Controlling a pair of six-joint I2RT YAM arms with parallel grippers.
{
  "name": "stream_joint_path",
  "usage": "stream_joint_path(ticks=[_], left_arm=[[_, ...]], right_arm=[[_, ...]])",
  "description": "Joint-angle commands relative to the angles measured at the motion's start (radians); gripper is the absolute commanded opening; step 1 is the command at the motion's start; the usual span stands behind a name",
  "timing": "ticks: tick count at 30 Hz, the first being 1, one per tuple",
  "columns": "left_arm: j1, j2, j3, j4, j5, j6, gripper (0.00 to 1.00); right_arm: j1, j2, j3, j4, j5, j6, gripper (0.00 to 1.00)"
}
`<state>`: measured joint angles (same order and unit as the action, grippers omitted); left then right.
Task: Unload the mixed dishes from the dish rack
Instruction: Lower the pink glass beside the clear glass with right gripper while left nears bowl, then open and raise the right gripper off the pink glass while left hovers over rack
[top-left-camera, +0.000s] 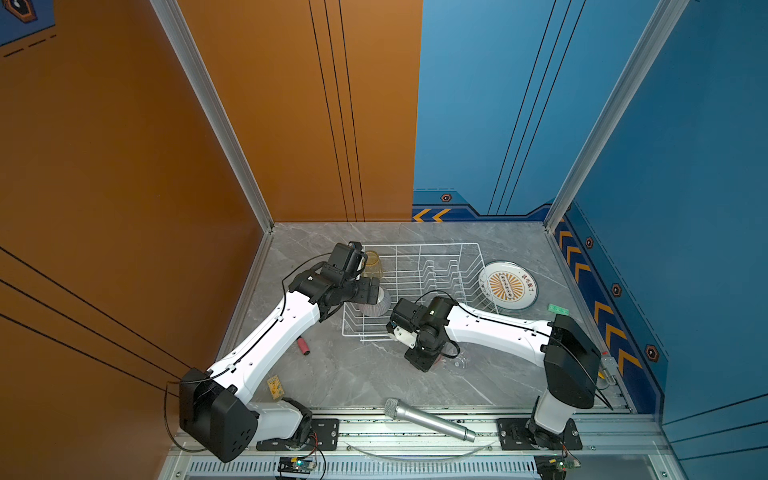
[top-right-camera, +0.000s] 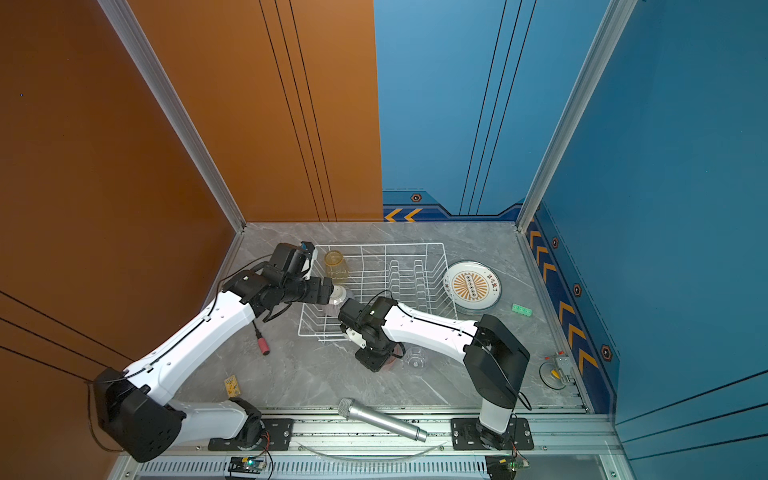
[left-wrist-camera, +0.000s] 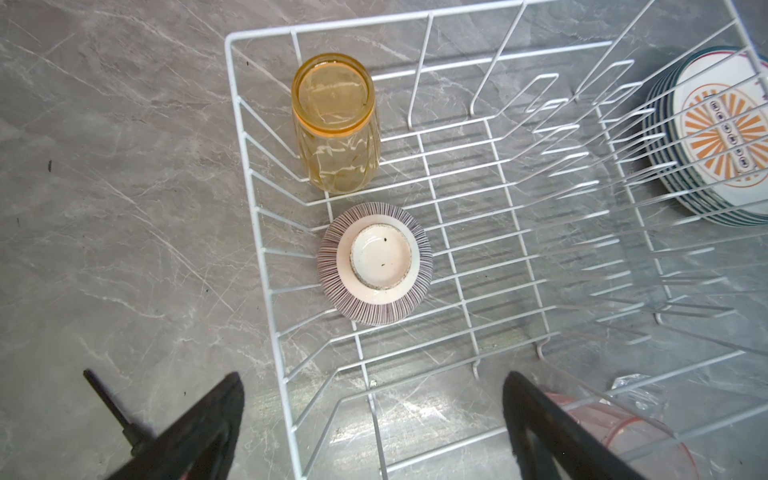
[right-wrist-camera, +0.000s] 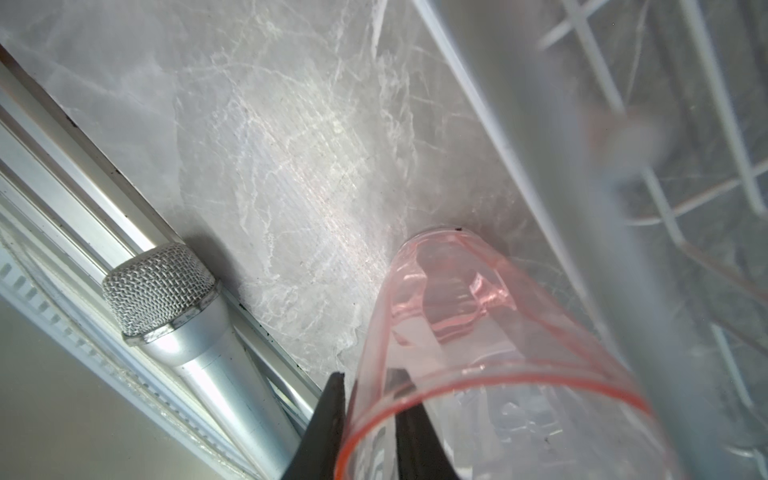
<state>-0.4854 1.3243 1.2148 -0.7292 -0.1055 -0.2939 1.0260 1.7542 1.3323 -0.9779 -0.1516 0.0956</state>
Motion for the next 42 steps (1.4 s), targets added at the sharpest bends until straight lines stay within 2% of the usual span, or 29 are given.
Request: stream_joint_path(ticks=[1,3,7,9,13,15,19,25,34,42], left_arm=[[-0.009,0.014,0.04,-0.038,-0.02,0.012,0.98],[-0.009,0.016,0.044,-0.038,-0.017,0.013,0.99],[-0.009,0.032,0.064,-0.055,-0.026,0.022,1.0],[-0.012,0.049,0.078,-0.069,-0.034,0.028,0.99],[-0.016,0.098,0.106,-0.08,-0.042,0.043,0.98],[-0.011,0.131,0.127,-0.08,-0.044,0.048,0.98],[0.014,0.22,0.186,-0.079,-0.052,0.059,0.98],[0.056,0.376,0.315,-0.071,-0.036,0.08,0.98],[0.103,0.593,0.504,-0.074,0.012,0.1,1.0],[0.101,0.713,0.627,-0.117,-0.018,0.13,1.0]], right_arm=[[-0.006,0.005,0.022,-0.033,0.02,-0.008,0.23],[-0.006,0.002,0.025,-0.035,0.023,-0.007,0.29],[-0.003,-0.024,0.034,-0.036,0.012,-0.008,0.51],[-0.004,-0.051,0.04,-0.035,-0.006,-0.008,0.58],[-0.014,-0.13,0.058,-0.021,-0.089,-0.018,0.72],[-0.031,-0.175,0.06,-0.002,-0.143,-0.02,0.75],[-0.086,-0.273,0.047,0.053,-0.217,-0.007,0.8],[-0.176,-0.355,-0.004,0.099,-0.21,0.011,0.82],[-0.267,-0.415,-0.079,0.139,-0.229,0.024,0.82],[-0.317,-0.421,-0.116,0.171,-0.264,0.027,0.82]])
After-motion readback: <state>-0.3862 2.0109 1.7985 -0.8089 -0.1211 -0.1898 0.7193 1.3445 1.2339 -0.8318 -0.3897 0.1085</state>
